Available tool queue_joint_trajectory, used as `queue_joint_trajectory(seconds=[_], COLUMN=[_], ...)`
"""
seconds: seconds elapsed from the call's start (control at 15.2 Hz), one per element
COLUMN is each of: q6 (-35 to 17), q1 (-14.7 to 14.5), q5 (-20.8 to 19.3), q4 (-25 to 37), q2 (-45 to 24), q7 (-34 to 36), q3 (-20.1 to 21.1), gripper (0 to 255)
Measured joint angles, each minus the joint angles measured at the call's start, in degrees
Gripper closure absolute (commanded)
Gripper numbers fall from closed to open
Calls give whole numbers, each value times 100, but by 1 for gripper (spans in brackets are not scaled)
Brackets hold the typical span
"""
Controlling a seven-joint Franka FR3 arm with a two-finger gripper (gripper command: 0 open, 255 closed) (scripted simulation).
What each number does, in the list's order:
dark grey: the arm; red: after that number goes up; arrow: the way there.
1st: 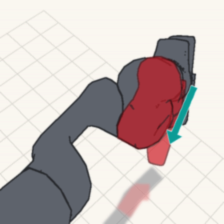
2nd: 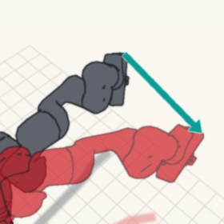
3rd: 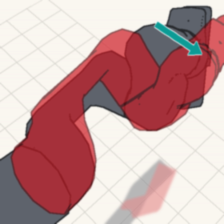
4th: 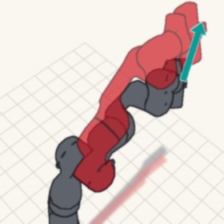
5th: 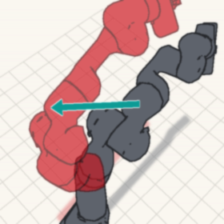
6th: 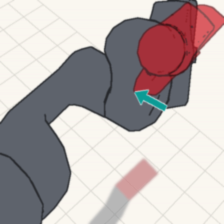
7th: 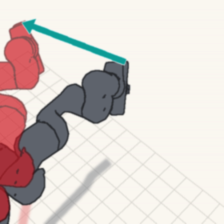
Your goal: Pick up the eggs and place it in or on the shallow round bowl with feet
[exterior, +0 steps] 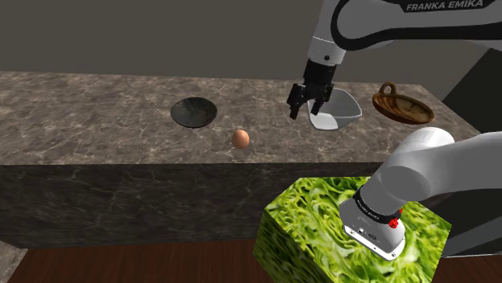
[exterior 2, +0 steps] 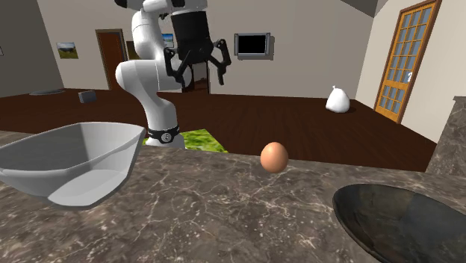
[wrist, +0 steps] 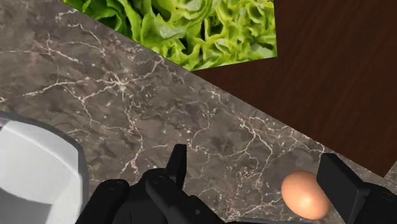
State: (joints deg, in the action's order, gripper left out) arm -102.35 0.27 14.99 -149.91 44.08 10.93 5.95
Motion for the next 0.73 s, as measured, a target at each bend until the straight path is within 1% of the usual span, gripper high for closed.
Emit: queue_joint_trajectory(seconds=[0.13,0.46,0.73], q6=[-519,-1960,-3210], q1=[-47,-144,-120], q5=[242,792,1099], q4=[-204,-463,-431], q2=[-82,-665,-1461], q7=[294,982,1481], q3=[231,838,1316], gripper=[0,0,0])
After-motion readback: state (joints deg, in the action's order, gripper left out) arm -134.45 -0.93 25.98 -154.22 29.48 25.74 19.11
